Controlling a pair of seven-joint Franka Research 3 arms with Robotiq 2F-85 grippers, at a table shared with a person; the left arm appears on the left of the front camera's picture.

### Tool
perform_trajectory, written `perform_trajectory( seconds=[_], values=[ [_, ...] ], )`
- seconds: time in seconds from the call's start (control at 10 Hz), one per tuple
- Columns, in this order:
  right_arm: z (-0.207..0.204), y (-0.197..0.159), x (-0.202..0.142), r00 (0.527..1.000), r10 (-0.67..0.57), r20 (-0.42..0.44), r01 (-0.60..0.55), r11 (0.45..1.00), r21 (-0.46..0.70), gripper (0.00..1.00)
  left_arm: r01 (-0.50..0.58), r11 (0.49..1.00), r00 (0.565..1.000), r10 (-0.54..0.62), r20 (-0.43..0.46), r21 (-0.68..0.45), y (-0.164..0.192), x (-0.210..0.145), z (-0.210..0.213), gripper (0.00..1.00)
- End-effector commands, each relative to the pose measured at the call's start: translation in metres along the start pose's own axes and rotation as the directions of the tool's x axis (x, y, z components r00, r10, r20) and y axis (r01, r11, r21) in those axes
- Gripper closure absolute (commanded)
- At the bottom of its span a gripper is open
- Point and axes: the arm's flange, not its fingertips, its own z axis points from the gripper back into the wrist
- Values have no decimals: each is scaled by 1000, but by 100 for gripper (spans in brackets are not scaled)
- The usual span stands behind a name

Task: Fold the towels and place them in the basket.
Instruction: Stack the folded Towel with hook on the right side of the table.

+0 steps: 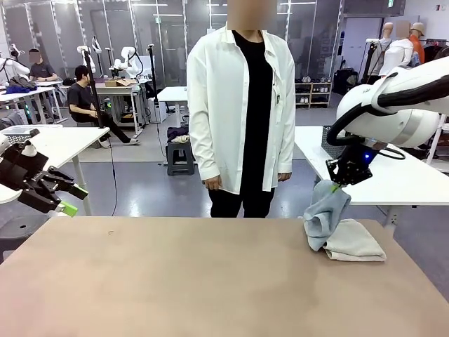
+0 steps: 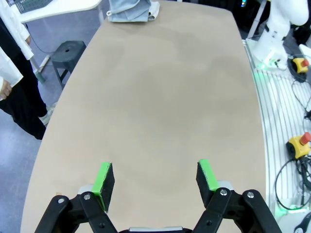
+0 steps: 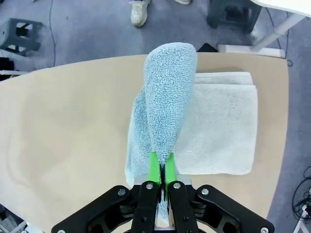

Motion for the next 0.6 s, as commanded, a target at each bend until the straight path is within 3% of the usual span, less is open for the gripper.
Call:
perform_trajectory(
  seconds=[0.0, 0.4, 0.5],
  values=[
    [-1, 3, -1, 1000, -8, -6, 8, 1000, 19, 96, 2, 1000, 1000, -2, 6, 4, 0, 0, 0, 14],
    [-1, 2, -1, 1000, -1, -5, 1, 1000, 4, 96, 2, 1000, 1000, -2, 6, 4, 0, 0, 0, 14],
    [-9, -3, 1, 997, 50, -59, -47, 998, 49, 96, 2, 1000, 1000, -2, 6, 4, 0, 0, 0, 14]
  ],
)
